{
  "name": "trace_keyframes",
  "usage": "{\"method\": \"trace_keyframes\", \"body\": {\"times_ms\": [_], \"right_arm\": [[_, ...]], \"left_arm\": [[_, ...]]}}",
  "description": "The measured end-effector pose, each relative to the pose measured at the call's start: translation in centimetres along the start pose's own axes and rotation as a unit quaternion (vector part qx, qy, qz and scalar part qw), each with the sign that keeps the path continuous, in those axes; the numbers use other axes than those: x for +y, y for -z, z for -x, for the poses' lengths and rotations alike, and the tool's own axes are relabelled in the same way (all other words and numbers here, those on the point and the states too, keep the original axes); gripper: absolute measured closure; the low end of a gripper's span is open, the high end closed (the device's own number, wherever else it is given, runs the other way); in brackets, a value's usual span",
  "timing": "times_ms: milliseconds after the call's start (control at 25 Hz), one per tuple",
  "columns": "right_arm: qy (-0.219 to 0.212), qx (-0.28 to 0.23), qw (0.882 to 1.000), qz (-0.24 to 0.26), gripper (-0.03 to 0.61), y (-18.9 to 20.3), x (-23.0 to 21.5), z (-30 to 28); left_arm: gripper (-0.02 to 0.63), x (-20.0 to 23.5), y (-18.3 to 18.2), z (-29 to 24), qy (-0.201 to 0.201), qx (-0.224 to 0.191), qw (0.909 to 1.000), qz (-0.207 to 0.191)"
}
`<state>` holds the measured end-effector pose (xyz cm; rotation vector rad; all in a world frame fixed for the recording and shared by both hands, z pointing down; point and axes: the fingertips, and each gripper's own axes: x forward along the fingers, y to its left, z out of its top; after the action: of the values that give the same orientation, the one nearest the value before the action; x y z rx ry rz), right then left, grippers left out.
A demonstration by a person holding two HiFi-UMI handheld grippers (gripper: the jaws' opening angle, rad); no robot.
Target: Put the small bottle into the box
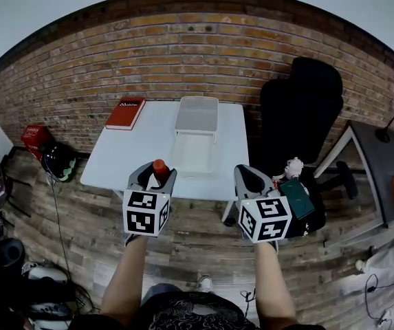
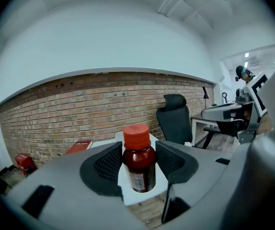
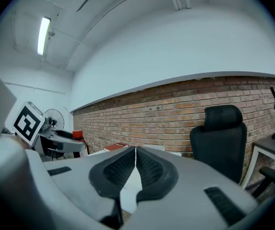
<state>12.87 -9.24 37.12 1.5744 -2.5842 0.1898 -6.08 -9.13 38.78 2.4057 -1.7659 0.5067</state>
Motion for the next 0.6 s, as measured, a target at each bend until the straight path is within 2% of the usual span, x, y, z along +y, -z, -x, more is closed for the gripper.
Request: {"method": "trace_keyframes", "body": {"times_ms": [280, 600], "right_arm": [[-0.002, -0.007, 1.0, 0.008, 0.557, -0.9, -1.0, -1.2], [-0.002, -0.001, 1.0, 0.015, 0.557, -0.4, -0.8, -5.0]], "left_arm": [[0.382, -0.6, -0.9, -1.8, 0.007, -0.005, 1.0, -0.002], [0.382, 1.7, 0.0, -4.9, 0.013, -0.004, 0.9999, 0.006]]}}
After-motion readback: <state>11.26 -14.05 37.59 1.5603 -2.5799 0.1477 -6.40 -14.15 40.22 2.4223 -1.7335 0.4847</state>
